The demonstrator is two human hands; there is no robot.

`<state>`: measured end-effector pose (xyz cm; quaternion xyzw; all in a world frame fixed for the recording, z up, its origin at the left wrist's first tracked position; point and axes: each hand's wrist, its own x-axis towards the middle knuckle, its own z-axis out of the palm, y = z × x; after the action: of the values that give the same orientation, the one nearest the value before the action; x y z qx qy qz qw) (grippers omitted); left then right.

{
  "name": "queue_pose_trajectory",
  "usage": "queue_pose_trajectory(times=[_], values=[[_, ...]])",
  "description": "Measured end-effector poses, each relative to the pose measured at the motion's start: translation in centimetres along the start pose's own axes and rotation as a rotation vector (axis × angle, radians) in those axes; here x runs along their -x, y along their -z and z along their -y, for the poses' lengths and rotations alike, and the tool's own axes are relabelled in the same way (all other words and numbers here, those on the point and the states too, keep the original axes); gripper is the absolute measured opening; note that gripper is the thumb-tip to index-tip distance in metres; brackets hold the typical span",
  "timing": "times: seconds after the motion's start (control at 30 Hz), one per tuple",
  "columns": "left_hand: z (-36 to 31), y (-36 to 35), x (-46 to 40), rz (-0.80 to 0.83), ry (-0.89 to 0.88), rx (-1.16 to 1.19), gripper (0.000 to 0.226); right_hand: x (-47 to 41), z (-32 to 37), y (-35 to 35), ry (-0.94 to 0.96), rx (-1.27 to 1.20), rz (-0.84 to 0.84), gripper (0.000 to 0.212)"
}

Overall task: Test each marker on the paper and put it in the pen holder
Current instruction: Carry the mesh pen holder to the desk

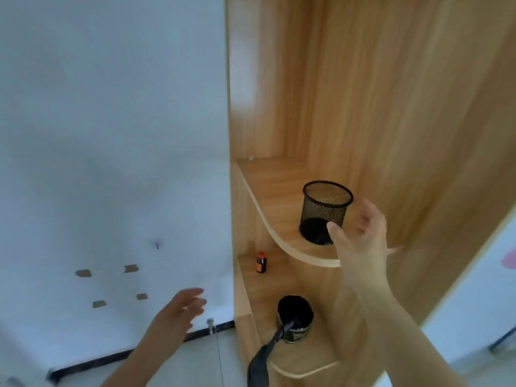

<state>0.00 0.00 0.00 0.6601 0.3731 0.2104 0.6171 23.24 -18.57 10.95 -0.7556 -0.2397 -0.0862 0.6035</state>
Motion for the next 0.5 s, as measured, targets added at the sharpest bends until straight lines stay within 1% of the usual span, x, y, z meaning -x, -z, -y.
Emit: queue_pose_trajectory(times=[0.03, 0.07, 0.1, 0.13, 0.27, 0.4, 0.5], values=[[-1.4, -0.2, -0.6, 0.01, -0.054, -0.042, 0.017, -1.1, 0.5, -0.5, -0.084, -0.038, 0.033, 0.076], [-2.4, -0.5, -0.8, -0.003, -0.099, -0.064, 0.019, -1.6, 0.1, -1.0, -0.127, -0.068, 0.073, 0.08], [-2.9, -0.8, -0.9, 0.01, -0.151, -0.06, 0.021, -1.8, -0.3, -1.4, -0.142, -0.073, 0.116, 0.081], [-3.6, -1.0, -0.8, 0.001, -0.165, -0.05, 0.022, -2.2, -0.7, -1.7, -0.146, -0.069, 0.139, 0.083], [-4.8, -1.5, -1.2, -0.026, -0.212, -0.036, 0.021, -3.7, -1.6, -2.9, -0.162, -0.073, 0.156, 0.089], [-4.9, -1.6, -1.2, -0.023, -0.234, -0.054, 0.023, -4.0, -1.6, -3.6, -0.162, -0.049, 0.112, 0.081], [-4.7, -1.0, -0.9, -0.048, -0.281, -0.12, 0.026, -3.0, -0.4, -3.9, -0.099, -0.084, 0.088, 0.073]])
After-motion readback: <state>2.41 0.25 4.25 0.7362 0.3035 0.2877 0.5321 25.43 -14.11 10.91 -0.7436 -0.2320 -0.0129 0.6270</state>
